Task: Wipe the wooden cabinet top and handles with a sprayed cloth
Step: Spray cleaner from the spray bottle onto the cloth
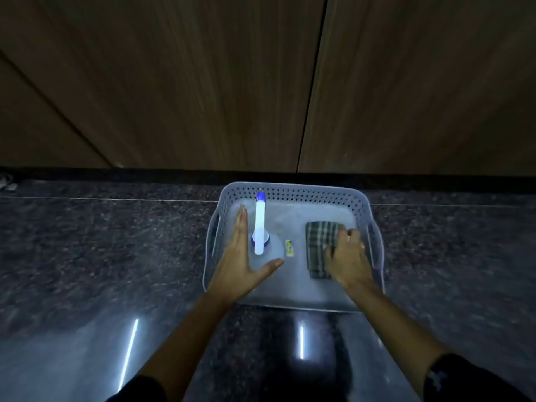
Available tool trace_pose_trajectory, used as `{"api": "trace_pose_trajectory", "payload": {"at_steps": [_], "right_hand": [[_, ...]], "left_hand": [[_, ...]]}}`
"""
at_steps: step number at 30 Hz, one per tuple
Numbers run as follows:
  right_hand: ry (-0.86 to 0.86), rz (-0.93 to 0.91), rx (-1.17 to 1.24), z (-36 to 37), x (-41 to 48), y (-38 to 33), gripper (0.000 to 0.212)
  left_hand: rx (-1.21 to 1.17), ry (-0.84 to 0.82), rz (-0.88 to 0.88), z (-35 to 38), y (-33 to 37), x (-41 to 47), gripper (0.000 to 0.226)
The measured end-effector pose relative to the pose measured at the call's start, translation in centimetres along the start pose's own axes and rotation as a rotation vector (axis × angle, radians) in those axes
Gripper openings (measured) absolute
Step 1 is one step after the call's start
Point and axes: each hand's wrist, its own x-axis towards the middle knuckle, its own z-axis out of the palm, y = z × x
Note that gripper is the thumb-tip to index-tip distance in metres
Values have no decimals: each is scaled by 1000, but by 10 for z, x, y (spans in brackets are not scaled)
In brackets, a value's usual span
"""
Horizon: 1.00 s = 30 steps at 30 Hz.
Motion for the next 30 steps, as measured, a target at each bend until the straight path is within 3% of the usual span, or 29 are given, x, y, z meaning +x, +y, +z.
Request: {"api": "trace_pose_trajectory", "payload": {"at_steps": [7,9,12,16,20,23,26,28,30], "right_hand": [[-85,229,184,25,35,2,76],[-84,312,375,21,43,3,78],[-178,418,605,21,51,8,75],[-213,376,678,35,56,18,43],[-249,271,862,32,55,21,49],[-403,325,1258,17,52,24,58],[-487,342,1741,7,45,23,40],[-451,290,1930,6,42,20,28],[-430,231,1971,7,39,15,36]], "left_hand": [[-263,151,-30,18,-9,20,84],[-282,144,-50,21,-9,23,71],[-296,89,-61,26,-11,27,71],[-306,22,-62,24,-13,33,65],[-322,-6,-30,19,-3,36,61],[-283,8,-22,13,2,43,52],[-240,38,-60,0,16,49,40],[-216,33,-71,-12,33,49,39],[-161,-57,2,-24,51,45,37]]}}
